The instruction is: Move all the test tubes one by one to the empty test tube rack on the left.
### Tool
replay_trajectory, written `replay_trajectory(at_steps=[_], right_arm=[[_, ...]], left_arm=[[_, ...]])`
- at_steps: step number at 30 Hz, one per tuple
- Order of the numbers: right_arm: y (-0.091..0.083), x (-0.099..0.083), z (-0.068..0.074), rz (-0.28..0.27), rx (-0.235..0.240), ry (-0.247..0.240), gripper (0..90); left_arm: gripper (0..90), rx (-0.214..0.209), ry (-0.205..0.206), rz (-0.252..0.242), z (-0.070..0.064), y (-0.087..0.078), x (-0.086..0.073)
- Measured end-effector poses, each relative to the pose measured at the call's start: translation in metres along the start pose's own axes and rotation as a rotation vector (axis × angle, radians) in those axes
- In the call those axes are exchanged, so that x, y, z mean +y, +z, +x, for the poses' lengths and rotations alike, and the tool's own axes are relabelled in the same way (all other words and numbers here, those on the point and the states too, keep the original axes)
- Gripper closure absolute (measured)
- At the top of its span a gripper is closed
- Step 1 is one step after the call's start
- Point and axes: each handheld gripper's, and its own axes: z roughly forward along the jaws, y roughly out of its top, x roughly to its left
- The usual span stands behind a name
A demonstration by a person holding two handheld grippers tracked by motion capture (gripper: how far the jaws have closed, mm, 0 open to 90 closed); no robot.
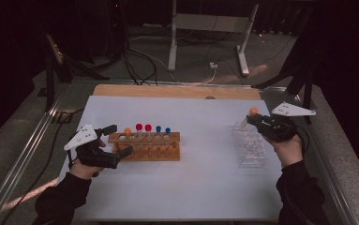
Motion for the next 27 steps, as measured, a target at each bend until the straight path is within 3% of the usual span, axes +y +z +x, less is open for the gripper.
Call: replay_trajectory(at_steps=[13,27], right_arm=[[0.029,-0.006,0.070,0.048,0.239,-0.077,74.6],[0.056,-0.014,0.126,0.118,0.417,-0.155,74.6]], left_arm=[[0.6,-0.108,0.042,0.030,-0.026,0.020,0.012],[7.8,-0.243,0.093,0.074,-0.059,0.061,0.018]])
